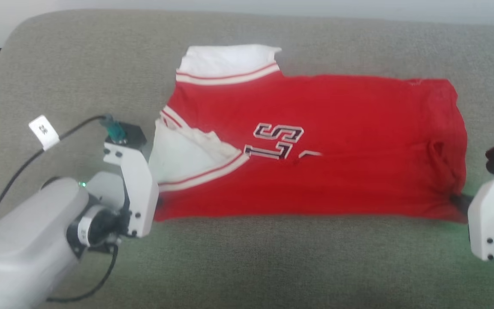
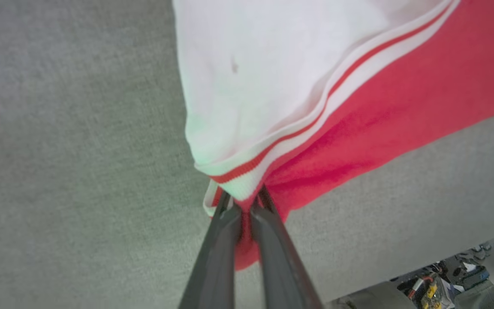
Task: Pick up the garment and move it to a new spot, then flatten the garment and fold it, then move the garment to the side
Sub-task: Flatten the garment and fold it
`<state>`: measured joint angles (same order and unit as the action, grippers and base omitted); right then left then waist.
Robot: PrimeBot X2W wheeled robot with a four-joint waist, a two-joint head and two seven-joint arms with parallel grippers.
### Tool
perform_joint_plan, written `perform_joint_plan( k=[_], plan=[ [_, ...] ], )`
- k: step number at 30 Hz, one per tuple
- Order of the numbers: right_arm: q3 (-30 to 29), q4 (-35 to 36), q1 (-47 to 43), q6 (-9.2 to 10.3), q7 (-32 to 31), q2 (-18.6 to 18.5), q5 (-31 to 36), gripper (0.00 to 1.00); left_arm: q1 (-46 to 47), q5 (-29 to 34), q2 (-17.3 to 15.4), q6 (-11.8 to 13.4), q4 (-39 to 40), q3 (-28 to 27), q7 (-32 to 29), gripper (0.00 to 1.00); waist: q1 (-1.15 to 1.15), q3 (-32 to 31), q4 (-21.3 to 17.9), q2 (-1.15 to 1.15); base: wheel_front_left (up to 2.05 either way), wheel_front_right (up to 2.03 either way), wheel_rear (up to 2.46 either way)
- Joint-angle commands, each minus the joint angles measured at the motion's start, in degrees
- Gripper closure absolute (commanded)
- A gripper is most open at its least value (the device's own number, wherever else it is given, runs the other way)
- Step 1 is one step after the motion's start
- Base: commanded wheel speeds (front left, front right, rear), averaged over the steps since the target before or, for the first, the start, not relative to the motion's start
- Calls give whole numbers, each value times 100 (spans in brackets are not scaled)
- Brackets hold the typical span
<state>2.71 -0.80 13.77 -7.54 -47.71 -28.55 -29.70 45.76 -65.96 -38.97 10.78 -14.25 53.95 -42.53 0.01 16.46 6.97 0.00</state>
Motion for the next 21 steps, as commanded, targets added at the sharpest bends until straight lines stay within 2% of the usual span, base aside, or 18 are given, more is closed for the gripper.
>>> perform_joint_plan(
  k=[1, 11, 16, 17, 18, 19, 21],
  plan=[
    [-85, 164, -223, 11, -124, 9, -33, 100, -173, 100, -126, 128, 232, 31, -35, 100, -1, -48, 40, 0, 0, 0, 0],
    [-489, 764, -1097, 11, -634, 204, -14, 100, -756, 1, -484, 566, 1177, 140, -66, 100, -1, -47, 55, 0, 0, 0, 0],
    [-467, 665, -1191, 11, -601, 394, 141, 100, -927, -47, -452, 560, 1085, 175, 24, 100, -1, 0, 4, 0, 0, 0, 0],
    [-428, 605, -1178, 11, -594, 399, 176, 100, -933, -48, -439, 533, 1036, 178, 29, 76, -1, 3, -9, 0, 0, 0, 0],
    [-393, 541, -1147, 11, -550, 393, 226, 100, -928, -22, -423, 511, 970, 181, 35, 58, -1, 6, -22, 0, 0, 0, 0],
    [-360, 459, -1090, 12, -508, 398, 268, 85, -912, -3, -408, 494, 901, 186, 46, 42, -1, 9, -33, 0, 0, 0, 0],
    [-294, 303, -1013, 12, -414, 428, 311, 64, -864, 20, -365, 437, 781, 203, 68, 9, -1, 5, -49, 0, 0, 0, 0]
  ],
)
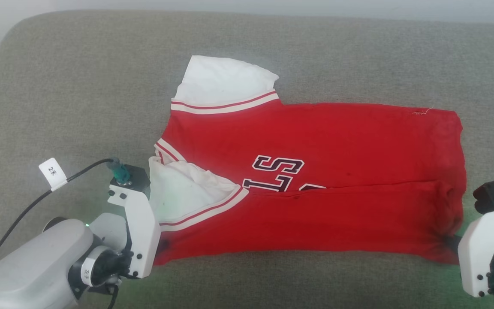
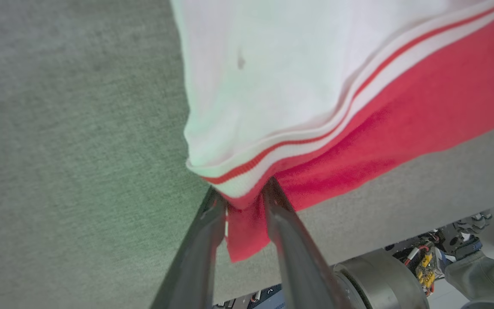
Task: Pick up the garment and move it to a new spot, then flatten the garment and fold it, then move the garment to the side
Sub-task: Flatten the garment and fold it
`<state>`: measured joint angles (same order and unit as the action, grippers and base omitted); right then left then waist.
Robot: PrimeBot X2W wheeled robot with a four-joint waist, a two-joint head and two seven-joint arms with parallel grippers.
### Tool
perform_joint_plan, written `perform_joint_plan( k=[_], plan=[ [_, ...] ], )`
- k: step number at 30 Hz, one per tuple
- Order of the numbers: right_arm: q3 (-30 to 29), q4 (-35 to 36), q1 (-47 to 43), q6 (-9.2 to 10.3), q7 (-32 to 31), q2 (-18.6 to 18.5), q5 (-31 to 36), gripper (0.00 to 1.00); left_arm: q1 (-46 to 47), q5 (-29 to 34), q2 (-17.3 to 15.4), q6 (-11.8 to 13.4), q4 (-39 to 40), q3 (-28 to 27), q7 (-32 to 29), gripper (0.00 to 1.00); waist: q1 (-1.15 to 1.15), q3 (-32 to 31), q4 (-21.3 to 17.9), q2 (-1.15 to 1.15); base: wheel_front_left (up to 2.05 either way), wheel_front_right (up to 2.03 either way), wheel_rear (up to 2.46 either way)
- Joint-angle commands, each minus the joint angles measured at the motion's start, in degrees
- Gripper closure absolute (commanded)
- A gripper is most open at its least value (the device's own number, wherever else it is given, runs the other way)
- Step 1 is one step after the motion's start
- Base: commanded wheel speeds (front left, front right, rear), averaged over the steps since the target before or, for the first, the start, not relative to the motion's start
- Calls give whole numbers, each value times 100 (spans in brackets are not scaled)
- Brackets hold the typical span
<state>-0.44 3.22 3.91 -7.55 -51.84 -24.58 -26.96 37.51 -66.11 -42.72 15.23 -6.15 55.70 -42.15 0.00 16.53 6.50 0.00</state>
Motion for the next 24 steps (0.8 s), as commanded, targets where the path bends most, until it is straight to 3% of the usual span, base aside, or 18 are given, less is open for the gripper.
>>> perform_joint_plan(
  k=[1, 2, 8, 16, 18, 24],
  plan=[
    [72, -185, 14, 13, 43, 48, 48, 10, -1, 76, 24, -34, -87, 27, 59, 0, 0, -4, -11, 0, 0, 0, 0],
    [112, -253, 53, 13, 90, 49, 59, 0, 19, 72, 47, -46, -144, 15, 76, 0, 0, -11, -16, 0, 0, 0, 0],
    [192, -452, 142, 14, 331, 5, 38, 0, 202, 134, 5, -60, -111, -20, 41, 0, 0, -89, -33, 0, 0, 0, 0],
    [-164, 102, 186, 12, 685, 38, 131, 0, 719, 471, -332, 38, 567, -165, -52, 0, 0, -164, -166, 0, 0, 0, 0],
    [-296, 318, 260, 12, 871, 99, 209, 0, 913, 517, -384, 58, 656, -237, -71, 0, 0, -140, -243, 0, 0, 0, 0],
    [-457, 885, 625, 11, 2053, 412, 550, 0, 1595, 782, -351, -268, 413, -456, 114, 0, 0, 76, -582, 0, 0, 0, 0]
  ],
)
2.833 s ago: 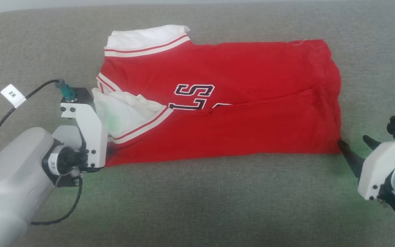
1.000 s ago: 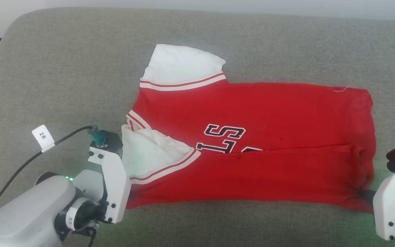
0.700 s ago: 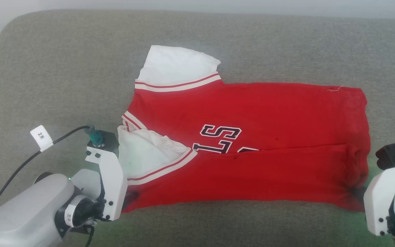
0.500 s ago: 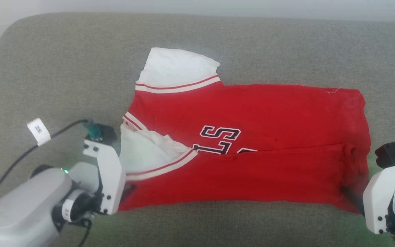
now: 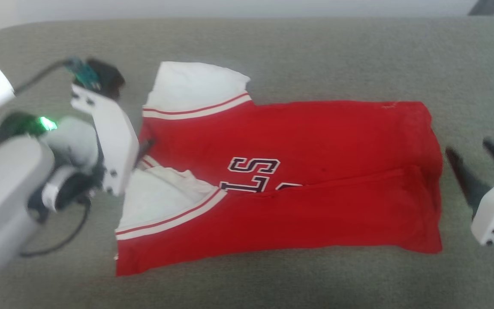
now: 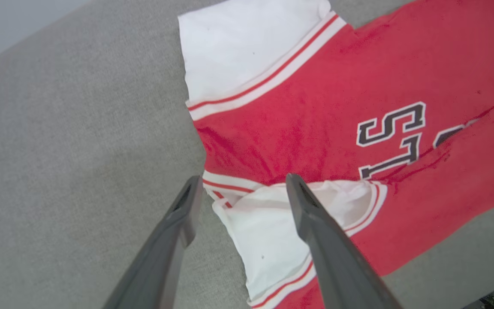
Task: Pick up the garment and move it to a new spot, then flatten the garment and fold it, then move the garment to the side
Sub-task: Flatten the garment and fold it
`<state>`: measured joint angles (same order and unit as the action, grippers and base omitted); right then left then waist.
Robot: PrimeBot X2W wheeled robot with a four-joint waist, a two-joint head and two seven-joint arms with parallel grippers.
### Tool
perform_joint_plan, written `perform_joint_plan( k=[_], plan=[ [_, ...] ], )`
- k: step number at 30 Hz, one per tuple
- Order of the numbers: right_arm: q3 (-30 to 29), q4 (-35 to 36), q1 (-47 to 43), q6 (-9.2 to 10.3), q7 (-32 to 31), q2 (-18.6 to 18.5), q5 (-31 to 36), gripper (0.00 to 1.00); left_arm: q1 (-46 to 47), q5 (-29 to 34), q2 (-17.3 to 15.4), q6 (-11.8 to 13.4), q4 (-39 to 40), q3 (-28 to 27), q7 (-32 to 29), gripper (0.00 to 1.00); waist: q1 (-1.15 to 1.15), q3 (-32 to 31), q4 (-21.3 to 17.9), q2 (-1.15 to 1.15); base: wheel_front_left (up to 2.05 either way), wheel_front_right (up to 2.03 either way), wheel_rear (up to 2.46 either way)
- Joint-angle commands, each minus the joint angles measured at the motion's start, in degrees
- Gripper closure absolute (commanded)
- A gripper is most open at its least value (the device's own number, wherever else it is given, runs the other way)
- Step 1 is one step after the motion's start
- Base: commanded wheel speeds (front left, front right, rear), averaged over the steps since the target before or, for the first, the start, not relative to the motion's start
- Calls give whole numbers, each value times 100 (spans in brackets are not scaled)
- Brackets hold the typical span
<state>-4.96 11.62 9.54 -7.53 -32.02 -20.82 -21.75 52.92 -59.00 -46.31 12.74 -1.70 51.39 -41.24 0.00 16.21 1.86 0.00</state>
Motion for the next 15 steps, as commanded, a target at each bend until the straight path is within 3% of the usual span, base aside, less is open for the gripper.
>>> perform_joint_plan(
  k=[1, 10, 15],
  plan=[
    [-41, 86, 157, 9, 360, 132, 108, 0, 150, 97, 43, -83, -146, -52, 43, 0, 0, 159, -185, 0, 0, 0, 0],
    [147, 71, 633, 10, 2187, 604, 749, 0, 1005, 345, 174, -594, -1297, -138, 137, 0, 0, 645, -800, 0, 0, 0, 0],
    [252, -50, 771, 9, 2897, 787, 904, 0, 1506, 473, 276, -850, -1990, -188, 156, 0, 0, 925, -1093, 0, 0, 0, 0]
  ],
)
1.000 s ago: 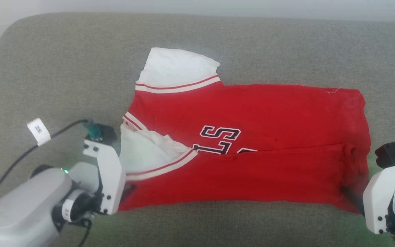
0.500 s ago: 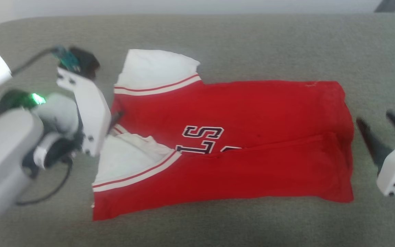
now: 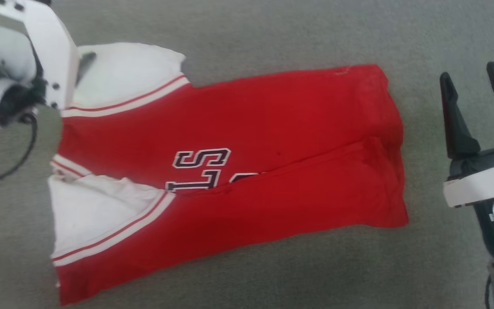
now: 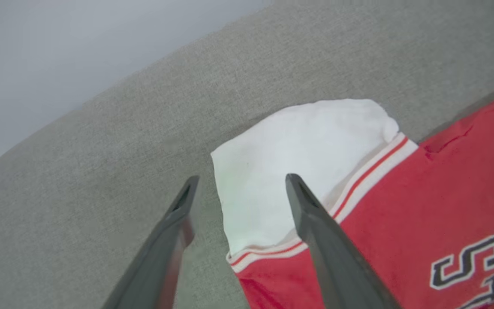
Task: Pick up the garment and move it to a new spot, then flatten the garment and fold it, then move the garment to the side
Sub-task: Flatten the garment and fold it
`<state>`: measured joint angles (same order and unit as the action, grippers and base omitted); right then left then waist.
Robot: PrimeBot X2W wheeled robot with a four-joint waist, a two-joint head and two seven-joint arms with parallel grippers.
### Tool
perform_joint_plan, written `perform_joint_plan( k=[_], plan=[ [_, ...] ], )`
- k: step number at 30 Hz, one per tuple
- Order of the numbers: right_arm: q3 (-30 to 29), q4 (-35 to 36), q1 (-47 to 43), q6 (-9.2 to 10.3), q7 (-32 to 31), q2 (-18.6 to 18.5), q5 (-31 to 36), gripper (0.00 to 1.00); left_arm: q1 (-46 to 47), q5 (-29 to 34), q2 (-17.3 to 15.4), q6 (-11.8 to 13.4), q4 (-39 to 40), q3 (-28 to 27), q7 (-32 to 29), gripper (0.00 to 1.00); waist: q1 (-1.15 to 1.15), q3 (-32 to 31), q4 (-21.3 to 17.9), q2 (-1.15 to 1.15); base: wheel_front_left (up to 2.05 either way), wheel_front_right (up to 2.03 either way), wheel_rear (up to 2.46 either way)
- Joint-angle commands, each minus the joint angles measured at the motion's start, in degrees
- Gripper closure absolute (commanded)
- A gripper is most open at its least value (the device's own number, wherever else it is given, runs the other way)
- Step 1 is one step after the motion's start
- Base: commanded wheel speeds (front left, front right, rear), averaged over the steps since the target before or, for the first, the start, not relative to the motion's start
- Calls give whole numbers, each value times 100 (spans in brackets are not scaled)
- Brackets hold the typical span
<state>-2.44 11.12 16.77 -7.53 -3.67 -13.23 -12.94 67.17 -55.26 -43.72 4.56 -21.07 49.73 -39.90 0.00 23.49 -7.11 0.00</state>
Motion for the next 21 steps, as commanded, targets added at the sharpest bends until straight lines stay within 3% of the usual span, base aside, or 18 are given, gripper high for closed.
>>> perform_joint_plan(
  k=[1, 7, 19, 20, 21],
  plan=[
    [22, -36, 77, 9, 148, 51, 36, 0, 162, 117, 19, -77, -166, -25, 25, 0, 0, 244, -244, 0, 0, 0, 0],
    [136, -286, 134, 9, 402, 170, 43, 0, 573, 192, 110, -273, -874, -18, 25, 0, 0, 506, -458, 0, 0, 0, 0],
    [295, -540, 249, 9, 328, 203, -95, 0, 671, 47, 336, -265, -1957, 159, -594, 0, 0, 750, -596, 0, 0, 0, 0],
    [329, -545, 257, 9, 287, 197, -120, 0, 634, 17, 363, -268, -2030, 169, -632, 9, 0, 764, -602, 0, 0, 0, 0],
    [375, -547, 267, 9, 206, 178, -160, 0, 588, -43, 397, -248, -2101, 146, -654, 51, 0, 778, -606, 0, 0, 0, 0]
  ],
)
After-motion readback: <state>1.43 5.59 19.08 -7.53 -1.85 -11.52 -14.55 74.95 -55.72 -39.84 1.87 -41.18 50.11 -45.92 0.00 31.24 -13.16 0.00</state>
